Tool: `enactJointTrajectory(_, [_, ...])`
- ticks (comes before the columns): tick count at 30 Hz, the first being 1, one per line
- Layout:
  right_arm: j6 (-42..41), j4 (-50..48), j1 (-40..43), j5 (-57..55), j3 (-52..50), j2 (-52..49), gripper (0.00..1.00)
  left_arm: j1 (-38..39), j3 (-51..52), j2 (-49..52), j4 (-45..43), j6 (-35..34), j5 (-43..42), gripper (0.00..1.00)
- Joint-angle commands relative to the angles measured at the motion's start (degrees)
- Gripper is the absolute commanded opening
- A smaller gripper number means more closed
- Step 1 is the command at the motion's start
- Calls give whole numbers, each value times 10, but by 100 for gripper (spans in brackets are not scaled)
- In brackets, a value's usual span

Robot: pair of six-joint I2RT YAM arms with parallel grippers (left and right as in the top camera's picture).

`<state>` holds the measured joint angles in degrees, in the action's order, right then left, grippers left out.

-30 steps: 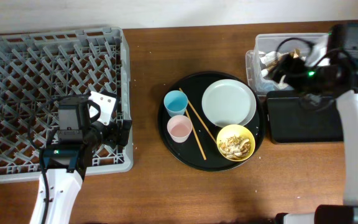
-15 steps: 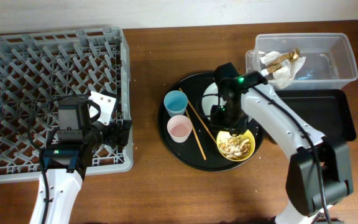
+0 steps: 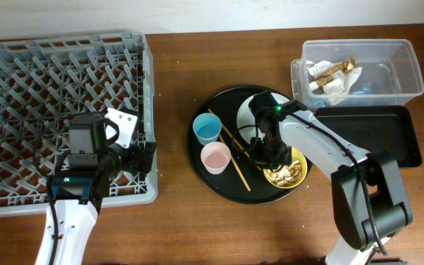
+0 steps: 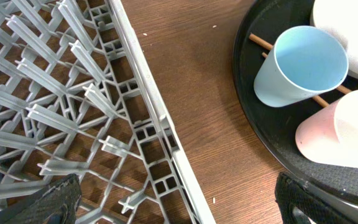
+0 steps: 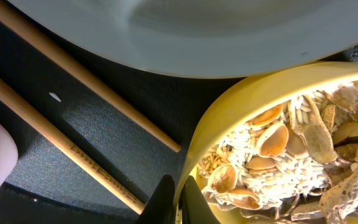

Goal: Sort waste into correct bins and load items into the dishwasher rack
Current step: 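Grasp the yellow bowl rim with the right gripper, then tip the yellow bowl over the black tray to dump food scraps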

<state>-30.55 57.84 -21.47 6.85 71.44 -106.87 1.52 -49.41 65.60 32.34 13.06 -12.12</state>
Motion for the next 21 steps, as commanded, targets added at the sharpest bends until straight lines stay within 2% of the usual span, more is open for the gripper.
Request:
enactJointTrajectory(1, [-4,7,-3,-4,-3,-3,4,-2,-11,1,-1,7,0,99])
enactJointTrajectory(4, [24,90,12,-3,70,26,4,-2,-11,1,-1,7,0,99])
enactJointTrajectory(7, [108,175,42,16,180,69,4,-2,-11,1,-1,7,-1,99])
enactJointTrajectory(9, [160,227,95,24,254,88,4,-2,-11,1,-1,7,0,99])
enactJointTrajectory(12, [263,242,172,30,264,97,4,-2,-11,1,-1,7,0,99])
enactJointTrajectory(14, [286,254,235,38,262,97,4,-2,-11,1,-1,7,0,99])
enactJointTrajectory(16, [412,240,310,164,262,97,4,-2,-11,1,-1,7,-1,99])
enactJointTrajectory(21, [525,224,449,348,259,86,4,-2,-11,1,-1,7,0,99])
